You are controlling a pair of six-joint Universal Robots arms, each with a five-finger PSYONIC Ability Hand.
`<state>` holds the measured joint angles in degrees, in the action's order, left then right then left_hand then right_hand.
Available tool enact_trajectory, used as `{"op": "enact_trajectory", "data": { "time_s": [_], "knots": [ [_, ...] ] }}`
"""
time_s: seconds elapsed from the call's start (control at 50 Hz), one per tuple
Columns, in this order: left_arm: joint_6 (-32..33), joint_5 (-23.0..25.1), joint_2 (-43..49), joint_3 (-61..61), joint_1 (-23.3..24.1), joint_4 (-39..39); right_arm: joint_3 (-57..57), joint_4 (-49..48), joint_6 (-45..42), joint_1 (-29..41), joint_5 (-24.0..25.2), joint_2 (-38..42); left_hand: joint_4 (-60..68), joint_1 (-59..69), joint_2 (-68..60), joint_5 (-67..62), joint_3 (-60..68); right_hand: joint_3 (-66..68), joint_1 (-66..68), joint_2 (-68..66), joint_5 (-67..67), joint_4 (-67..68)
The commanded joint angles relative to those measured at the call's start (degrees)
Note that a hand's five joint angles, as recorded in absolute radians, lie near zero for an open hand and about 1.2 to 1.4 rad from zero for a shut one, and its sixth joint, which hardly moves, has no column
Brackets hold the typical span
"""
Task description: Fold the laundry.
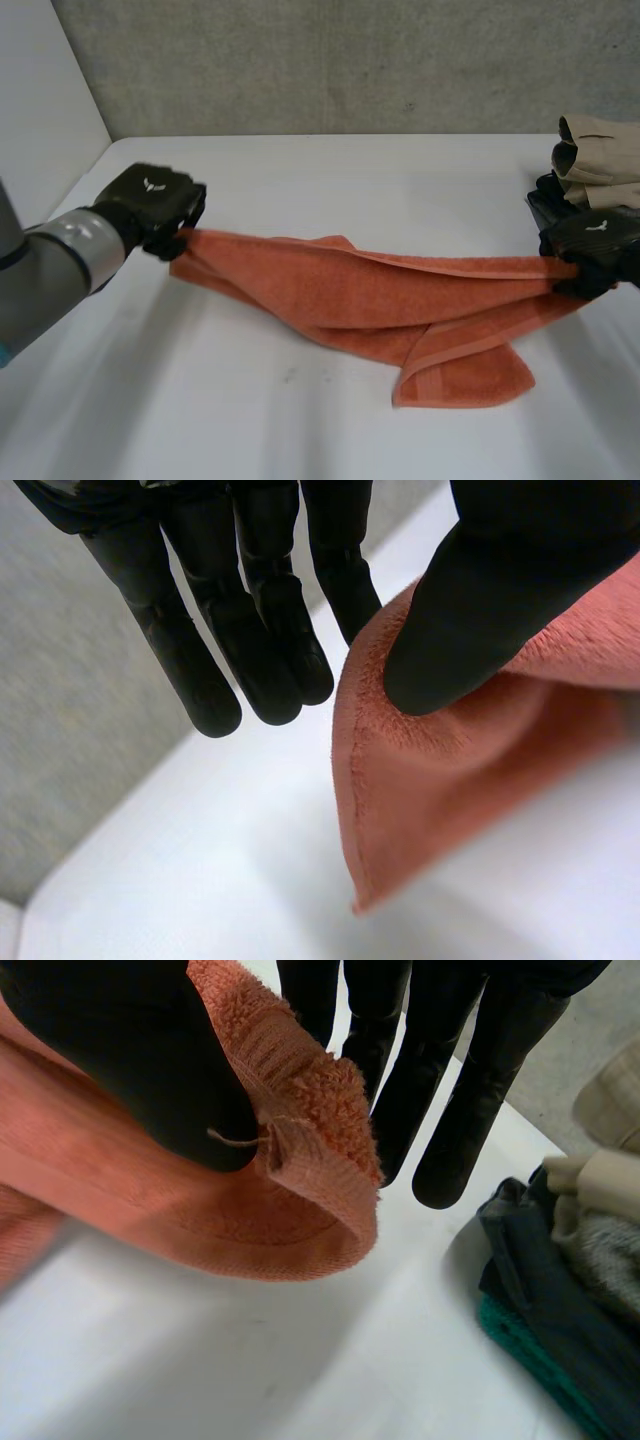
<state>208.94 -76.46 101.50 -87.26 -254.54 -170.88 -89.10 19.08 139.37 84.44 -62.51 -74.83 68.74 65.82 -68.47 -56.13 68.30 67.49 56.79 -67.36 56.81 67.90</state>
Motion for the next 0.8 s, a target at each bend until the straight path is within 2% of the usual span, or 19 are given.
{"op": "enact_trajectory", "data": {
  "time_s": [0.02, 0.08, 0.16, 0.18, 0.3, 0.38, 0.4, 0.46, 0.48, 0.54, 0.66, 0.8],
  "knots": [
    [10.2, 0.3, -2.8, -5.4, -2.1, 12.6, 0.5, 17.7, -11.9, 0.3, -1.8, -3.4, 11.3, 14.2, -11.5, -13.9, 11.7, 12.5, 23.2, -12.6, 13.2, 12.1],
    [13.2, 0.1, -1.7, -6.4, -2.2, 11.6, 0.6, 19.8, -16.4, 0.8, -4.3, -2.8, 11.3, 14.2, -11.5, -13.9, 11.7, 12.5, 23.2, -12.6, 13.2, 12.1],
    [15.4, -1.0, 4.7, -5.1, -2.4, 6.7, 3.6, 18.2, -16.1, 4.1, -9.2, 2.6, 11.3, 14.2, -11.5, -13.9, 11.7, 12.5, 23.2, -12.6, 13.2, 12.1],
    [15.6, -1.8, 7.7, -3.3, -2.4, 4.8, 7.1, 16.8, -15.7, 5.9, -11.0, 6.0, 11.3, 14.2, -11.5, -13.9, 11.7, 12.5, 23.2, -12.6, 13.2, 12.1],
    [15.6, -6.7, 16.9, 10.6, -1.3, -1.6, 20.3, 10.7, -12.0, 12.7, -16.5, 12.7, 11.3, 14.2, -11.5, -13.9, 11.7, 12.5, 23.2, -12.6, 13.2, 12.1],
    [15.5, -11.5, 21.2, 25.1, -0.3, -8.9, 32.0, 0.9, -8.9, 15.8, -18.0, 14.3, 11.3, 14.2, -11.5, -13.9, 11.7, 12.5, 23.2, -12.6, 13.2, 12.1],
    [15.4, -12.7, 21.7, 30.2, -0.3, -13.5, 35.7, -3.8, -7.4, 16.5, -18.0, 14.2, 11.3, 14.2, -11.5, -13.9, 11.7, 12.5, 23.2, -12.6, 13.2, 12.1],
    [15.7, -13.6, 21.8, 36.3, 0.0, -21.6, 40.0, -13.2, -4.5, 17.3, -18.1, 13.7, 11.3, 14.2, -11.5, -13.9, 11.7, 12.5, 23.2, -12.6, 13.2, 12.1],
    [15.6, -13.8, 21.5, 38.8, -0.2, -26.6, 41.6, -20.7, -2.3, 17.5, -18.3, 12.7, 11.3, 14.2, -11.5, -13.9, 11.7, 12.5, 23.2, -12.6, 13.2, 12.1],
    [15.4, -14.0, 20.9, 42.2, 0.1, -33.5, 42.1, -31.3, 0.4, 17.7, -19.0, 10.9, 11.3, 14.2, -11.5, -13.9, 11.7, 12.5, 23.2, -12.6, 13.2, 12.1],
    [14.6, -14.2, 18.5, 41.9, 0.2, -34.3, 42.1, -31.7, 0.8, 20.2, -19.2, 10.2, 11.3, 14.2, -11.5, -13.9, 11.7, 12.5, 23.2, -12.6, 13.2, 12.1],
    [11.5, -13.7, 13.6, 26.5, -1.0, -34.3, 35.4, -27.4, 1.3, 20.9, -19.5, 10.5, 11.3, 14.2, -11.5, -13.9, 11.7, 12.5, 23.2, -12.6, 13.2, 12.1]
  ]
}}
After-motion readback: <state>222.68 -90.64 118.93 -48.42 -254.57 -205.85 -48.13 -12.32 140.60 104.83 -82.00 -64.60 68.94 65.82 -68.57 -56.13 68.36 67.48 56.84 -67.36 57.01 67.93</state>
